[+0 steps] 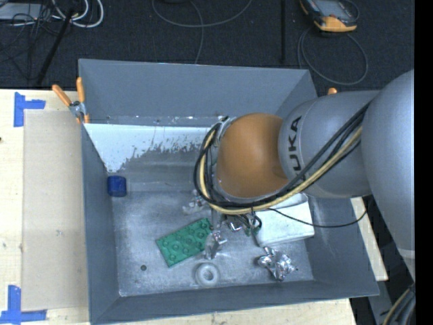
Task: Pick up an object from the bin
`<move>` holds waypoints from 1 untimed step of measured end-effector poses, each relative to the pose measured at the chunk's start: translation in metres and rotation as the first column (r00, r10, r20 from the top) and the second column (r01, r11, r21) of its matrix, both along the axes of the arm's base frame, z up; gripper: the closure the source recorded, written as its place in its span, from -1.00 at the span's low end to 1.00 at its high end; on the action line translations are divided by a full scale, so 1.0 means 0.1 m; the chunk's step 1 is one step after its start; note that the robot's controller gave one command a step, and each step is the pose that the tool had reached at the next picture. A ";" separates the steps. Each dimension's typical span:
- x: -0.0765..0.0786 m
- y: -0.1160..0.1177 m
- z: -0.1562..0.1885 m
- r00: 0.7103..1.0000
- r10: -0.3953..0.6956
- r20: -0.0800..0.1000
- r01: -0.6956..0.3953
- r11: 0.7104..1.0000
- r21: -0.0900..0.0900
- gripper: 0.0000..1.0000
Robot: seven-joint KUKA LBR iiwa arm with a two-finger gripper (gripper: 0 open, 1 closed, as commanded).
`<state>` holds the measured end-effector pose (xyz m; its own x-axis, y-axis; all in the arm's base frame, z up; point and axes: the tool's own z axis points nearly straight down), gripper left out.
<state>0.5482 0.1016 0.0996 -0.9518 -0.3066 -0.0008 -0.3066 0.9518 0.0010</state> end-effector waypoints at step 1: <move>0.02 0.07 -0.27 1.000 -0.026 0.001 0.026 1.000 0.000 -1.00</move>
Offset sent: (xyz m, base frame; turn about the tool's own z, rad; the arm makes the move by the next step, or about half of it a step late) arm 0.0001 0.0060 -0.0296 0.0255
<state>0.5503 0.1085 0.0729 -0.9594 -0.2821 -0.0020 -0.2821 0.9594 0.0006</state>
